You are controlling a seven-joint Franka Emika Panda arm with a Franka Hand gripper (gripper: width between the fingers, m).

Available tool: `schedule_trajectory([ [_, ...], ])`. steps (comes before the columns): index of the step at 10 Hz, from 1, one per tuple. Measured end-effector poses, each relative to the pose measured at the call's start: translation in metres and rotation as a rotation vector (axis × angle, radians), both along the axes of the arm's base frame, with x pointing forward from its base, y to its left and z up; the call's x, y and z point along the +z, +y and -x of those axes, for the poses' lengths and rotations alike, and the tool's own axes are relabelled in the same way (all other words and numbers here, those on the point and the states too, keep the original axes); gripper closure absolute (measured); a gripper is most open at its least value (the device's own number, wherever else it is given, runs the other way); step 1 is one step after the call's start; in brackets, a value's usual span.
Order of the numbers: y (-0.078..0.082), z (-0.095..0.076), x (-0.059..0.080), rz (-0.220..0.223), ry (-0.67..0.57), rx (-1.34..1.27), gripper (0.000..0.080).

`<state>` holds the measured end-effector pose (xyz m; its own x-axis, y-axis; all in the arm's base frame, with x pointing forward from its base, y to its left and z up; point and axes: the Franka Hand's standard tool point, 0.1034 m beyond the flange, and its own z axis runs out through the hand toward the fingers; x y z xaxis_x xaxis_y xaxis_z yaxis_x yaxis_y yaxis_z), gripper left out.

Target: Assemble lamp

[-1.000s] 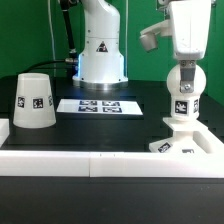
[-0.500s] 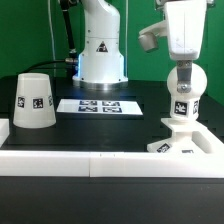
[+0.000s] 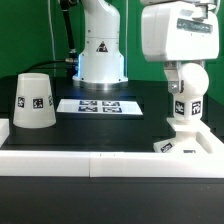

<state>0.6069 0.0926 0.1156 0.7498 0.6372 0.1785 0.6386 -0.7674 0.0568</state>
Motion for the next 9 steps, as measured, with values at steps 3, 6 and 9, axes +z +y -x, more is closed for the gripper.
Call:
schedule_trajectory([
  [3, -0.0008, -0.0007, 0.0001, -0.030, 0.008, -0.169, 0.0222],
  [6, -0.0016, -0.0008, -0.0001, -0.060, 0.020, -0.338, 0.0222],
  [9, -0.0044, -0.0010, 0.0003, -0.115, 0.041, -0.709, 0.0222],
])
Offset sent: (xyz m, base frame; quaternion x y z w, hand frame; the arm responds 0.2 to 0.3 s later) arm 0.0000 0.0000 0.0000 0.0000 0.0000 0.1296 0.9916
